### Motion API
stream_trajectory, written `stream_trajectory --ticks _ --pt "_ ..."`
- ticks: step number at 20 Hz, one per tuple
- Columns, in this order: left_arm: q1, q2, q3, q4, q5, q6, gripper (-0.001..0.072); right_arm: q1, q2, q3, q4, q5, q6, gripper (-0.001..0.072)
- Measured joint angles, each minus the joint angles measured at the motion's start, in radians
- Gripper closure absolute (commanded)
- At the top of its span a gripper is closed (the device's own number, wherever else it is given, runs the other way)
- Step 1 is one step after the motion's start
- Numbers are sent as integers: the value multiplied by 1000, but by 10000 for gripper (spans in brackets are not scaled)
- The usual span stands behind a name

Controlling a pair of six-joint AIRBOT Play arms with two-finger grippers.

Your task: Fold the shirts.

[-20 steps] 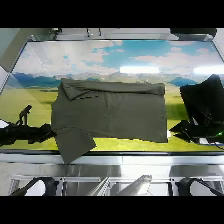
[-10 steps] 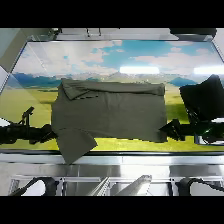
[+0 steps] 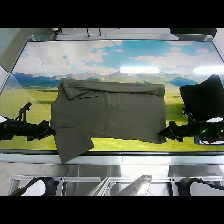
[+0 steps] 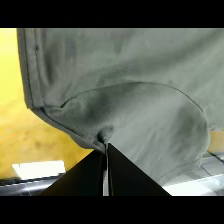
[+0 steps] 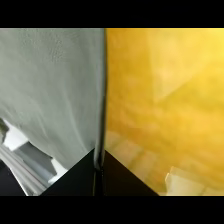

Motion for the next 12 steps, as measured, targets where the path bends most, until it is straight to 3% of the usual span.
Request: stream_trajectory --ticks 4,12 --pt "1 0 66 -40 -50 1 676 -6 13 48 -9 31 -1 700" --pt "-95 -123 421 -127 -115 4 676 8 -8 350 217 82 11 700"
